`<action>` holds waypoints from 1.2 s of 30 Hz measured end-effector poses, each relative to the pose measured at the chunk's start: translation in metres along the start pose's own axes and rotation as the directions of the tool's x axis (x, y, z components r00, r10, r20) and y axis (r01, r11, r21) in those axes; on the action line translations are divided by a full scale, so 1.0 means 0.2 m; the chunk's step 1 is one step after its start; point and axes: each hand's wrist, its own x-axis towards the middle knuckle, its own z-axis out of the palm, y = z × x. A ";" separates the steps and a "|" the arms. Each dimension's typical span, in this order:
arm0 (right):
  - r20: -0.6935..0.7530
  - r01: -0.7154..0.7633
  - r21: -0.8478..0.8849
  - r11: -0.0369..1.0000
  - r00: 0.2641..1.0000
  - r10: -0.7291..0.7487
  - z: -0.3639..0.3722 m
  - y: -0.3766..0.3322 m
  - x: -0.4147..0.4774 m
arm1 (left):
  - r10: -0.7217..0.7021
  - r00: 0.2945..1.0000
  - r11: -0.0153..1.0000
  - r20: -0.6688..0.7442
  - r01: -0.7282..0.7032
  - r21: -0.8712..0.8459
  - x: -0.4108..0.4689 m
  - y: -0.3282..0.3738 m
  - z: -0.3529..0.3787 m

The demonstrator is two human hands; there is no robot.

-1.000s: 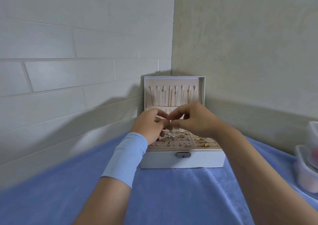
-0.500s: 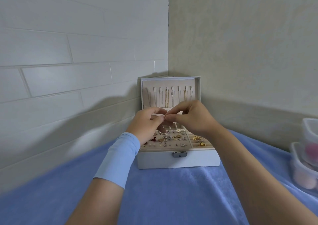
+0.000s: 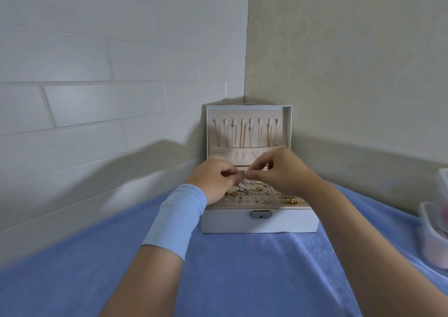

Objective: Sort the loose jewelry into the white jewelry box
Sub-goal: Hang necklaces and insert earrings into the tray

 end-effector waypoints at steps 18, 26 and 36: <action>0.212 0.074 -0.432 0.899 0.977 0.022 0.04 -0.05 -0.02 | -0.007 0.992 0.960 0.123 -0.028 0.278 0.00 -0.02 0.01; 0.238 0.044 -0.438 0.898 0.969 0.069 0.05 -0.05 -0.02 | -0.012 0.992 0.959 0.122 -0.023 0.283 0.00 -0.02 0.02; 0.139 0.034 -0.224 0.974 0.990 -0.003 -0.02 -0.16 -0.18 | 0.071 0.997 0.961 0.029 -0.076 0.265 -0.20 0.02 -0.02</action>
